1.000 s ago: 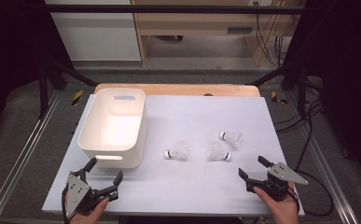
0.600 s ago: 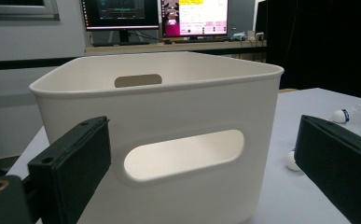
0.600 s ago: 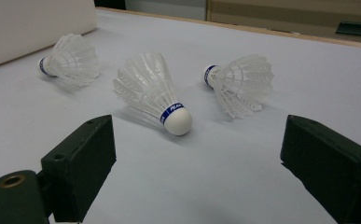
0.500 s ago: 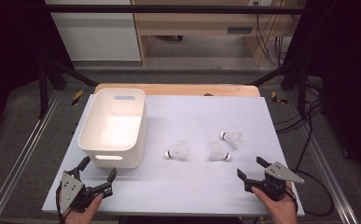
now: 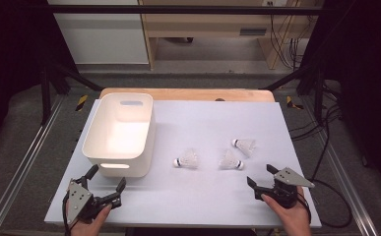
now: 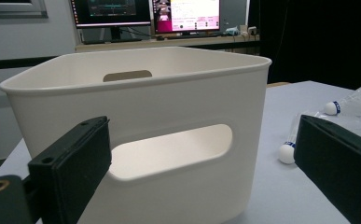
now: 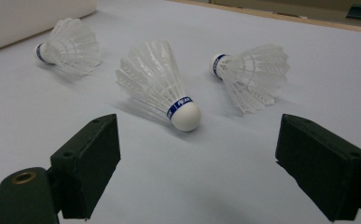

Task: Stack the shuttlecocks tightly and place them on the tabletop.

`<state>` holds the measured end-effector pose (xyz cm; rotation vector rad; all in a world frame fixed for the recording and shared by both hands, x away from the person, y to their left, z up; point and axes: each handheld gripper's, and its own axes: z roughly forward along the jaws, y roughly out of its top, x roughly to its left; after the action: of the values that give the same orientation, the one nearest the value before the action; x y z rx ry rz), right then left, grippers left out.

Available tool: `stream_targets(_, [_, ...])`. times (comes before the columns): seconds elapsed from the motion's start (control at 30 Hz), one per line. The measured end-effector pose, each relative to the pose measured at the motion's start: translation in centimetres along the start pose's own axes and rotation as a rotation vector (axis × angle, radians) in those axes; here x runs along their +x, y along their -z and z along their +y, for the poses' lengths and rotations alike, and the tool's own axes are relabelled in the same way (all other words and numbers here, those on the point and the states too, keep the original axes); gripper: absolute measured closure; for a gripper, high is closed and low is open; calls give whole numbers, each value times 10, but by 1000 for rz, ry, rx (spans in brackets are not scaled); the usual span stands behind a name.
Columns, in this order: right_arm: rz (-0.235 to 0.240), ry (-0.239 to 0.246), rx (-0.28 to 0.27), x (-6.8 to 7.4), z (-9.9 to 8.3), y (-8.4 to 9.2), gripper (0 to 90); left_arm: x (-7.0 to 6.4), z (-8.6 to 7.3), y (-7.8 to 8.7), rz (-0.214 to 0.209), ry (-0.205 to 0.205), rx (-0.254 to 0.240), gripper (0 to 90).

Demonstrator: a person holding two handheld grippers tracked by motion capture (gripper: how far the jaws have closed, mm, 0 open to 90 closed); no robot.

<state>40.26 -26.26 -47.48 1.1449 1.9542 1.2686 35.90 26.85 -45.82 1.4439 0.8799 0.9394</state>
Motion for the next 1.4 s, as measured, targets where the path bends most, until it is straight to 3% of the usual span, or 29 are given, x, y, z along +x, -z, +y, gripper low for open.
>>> stream_targets(0.3, [33, 62, 43, 19, 21, -14, 147, -1, 0, -1, -6, -10, -2, 41])
stream_targets(0.43, [42, 96, 67, 30, 33, -26, 216, 2, 0, -2, -5, 0, -3, 41])
stream_targets(0.57, [60, 126, 81, 39, 43, -32, 372, 1, 0, -2, -6, -1, -3, 41])
stream_targets(0.6, [69, 153, 96, 45, 48, -36, 492, 0, 0, -2, -9, -2, -4, 42])
stream_targets(0.7, [67, 168, 101, 52, 53, -42, 571, -1, 0, -2, -12, -6, -2, 42])
stream_targets(0.73, [62, 183, 106, 58, 56, -47, 658, -1, 0, -2, -13, -8, -1, 42])
stream_targets(0.93, [42, 185, 137, 73, 64, -66, 859, -1, 0, -4, -16, -2, 1, 44])
stream_targets(1.2, [7, 179, 159, 89, 67, -90, 900, -4, 0, -5, -30, -12, 7, 45])
stream_targets(1.4, [-39, 178, 193, 90, 64, -104, 900, -5, -1, -5, -35, -11, 9, 46])
